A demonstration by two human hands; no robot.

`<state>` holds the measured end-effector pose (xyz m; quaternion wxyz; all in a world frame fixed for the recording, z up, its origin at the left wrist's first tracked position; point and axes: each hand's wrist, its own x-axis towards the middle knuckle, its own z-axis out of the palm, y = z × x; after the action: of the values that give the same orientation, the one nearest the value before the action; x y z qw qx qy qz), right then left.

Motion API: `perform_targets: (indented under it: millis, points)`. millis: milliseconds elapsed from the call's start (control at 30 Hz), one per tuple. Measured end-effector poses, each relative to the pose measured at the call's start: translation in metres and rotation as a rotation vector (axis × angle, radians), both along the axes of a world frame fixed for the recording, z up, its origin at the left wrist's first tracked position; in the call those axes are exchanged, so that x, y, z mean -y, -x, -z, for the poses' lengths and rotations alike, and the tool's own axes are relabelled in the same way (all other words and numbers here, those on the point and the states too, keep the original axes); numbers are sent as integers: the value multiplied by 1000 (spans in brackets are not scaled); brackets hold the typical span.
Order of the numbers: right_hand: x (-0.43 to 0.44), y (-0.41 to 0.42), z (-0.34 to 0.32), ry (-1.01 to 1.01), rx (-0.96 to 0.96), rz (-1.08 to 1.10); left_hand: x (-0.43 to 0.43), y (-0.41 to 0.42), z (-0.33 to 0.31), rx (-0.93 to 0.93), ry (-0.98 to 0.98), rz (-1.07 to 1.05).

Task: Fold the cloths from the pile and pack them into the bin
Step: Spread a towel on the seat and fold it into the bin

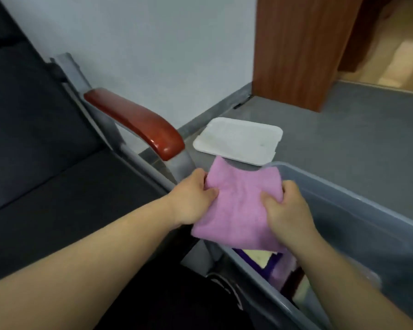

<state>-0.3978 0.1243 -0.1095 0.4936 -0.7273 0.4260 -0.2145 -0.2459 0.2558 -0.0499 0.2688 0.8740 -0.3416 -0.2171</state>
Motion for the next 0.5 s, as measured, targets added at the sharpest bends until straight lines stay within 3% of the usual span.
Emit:
perform_targets:
  millis: [267, 500]
  points:
    - [35, 101, 77, -106, -126, 312, 104, 53, 83, -141, -255, 291]
    - [36, 181, 112, -355, -295, 544, 146, 140, 142, -253, -339, 427]
